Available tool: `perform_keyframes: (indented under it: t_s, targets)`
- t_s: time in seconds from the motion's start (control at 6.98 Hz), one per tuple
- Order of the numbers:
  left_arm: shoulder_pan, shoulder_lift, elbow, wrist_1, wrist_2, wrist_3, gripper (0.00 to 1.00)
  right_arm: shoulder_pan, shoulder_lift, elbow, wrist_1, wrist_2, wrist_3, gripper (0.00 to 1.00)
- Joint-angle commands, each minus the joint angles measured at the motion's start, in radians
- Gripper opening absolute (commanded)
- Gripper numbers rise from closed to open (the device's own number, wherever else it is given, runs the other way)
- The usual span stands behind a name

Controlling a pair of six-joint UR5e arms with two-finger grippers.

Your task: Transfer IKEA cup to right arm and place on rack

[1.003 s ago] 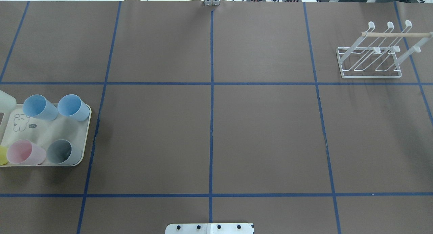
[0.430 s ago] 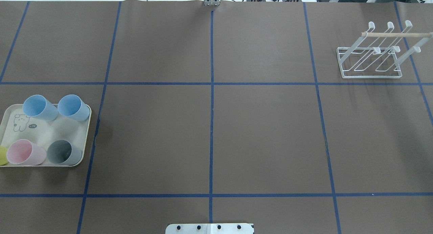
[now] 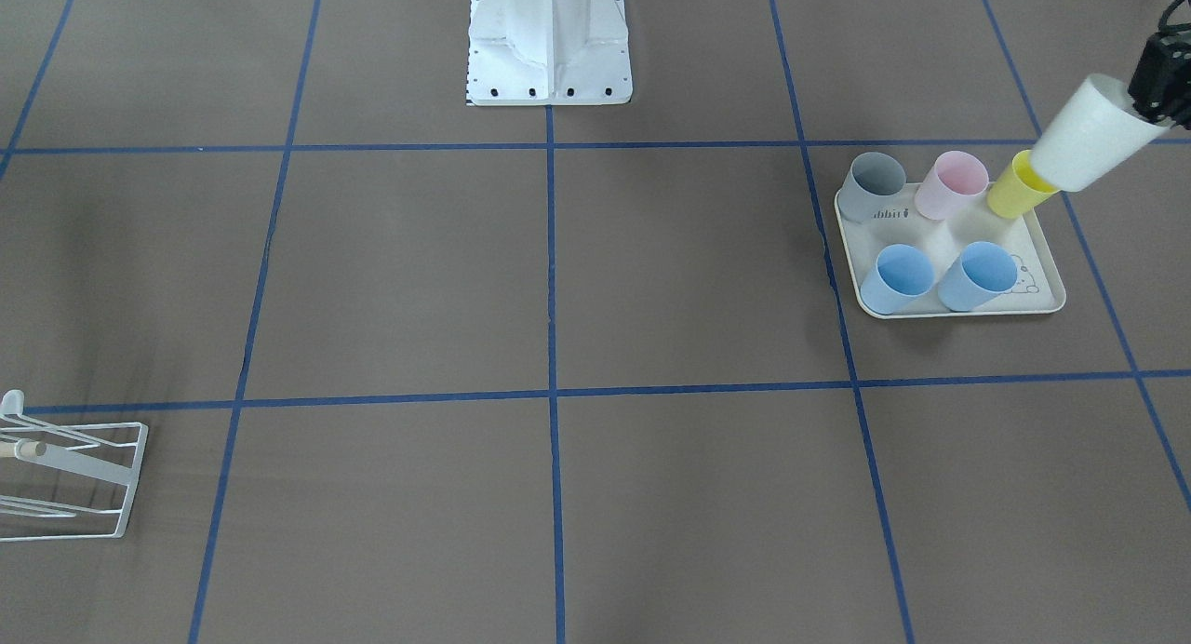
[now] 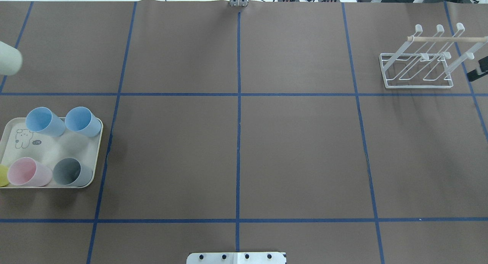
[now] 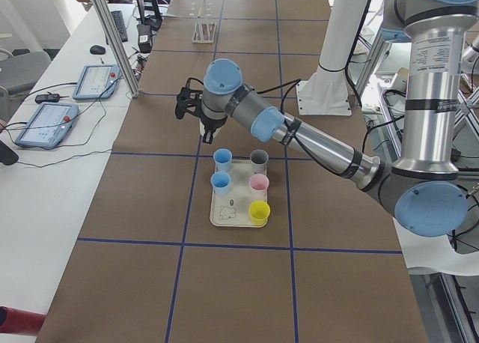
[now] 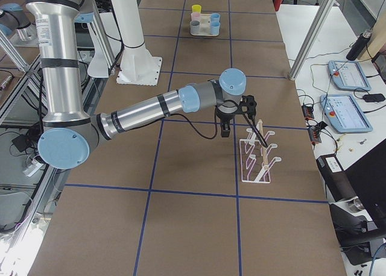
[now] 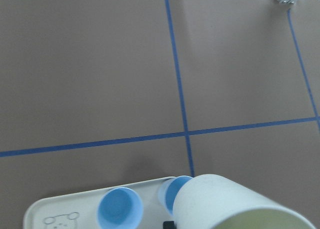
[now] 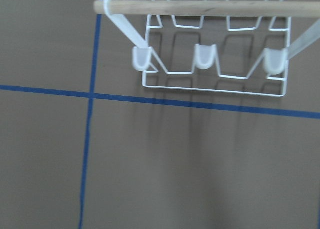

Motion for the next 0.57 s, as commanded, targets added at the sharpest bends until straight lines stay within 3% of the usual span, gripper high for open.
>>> perform_keyframes:
  t_s: [0.0,0.14,0.43]
  targets:
    - [0.169,-0.101,0.011,-0.185,0.001,-0.404,0.00,-0.132,0.003,0.020,0.351,0.004,0.495,0.99]
    - [0.225,-0.163,0.069,-0.294,0.001,-0.547,0.00,-0.199,0.011,0.015,0.548,-0.005,0.766,0.99]
    - [0.329,-0.260,0.098,-0.395,0.061,-0.826,0.00,-0.253,0.062,0.013,0.785,-0.008,1.091,0.99]
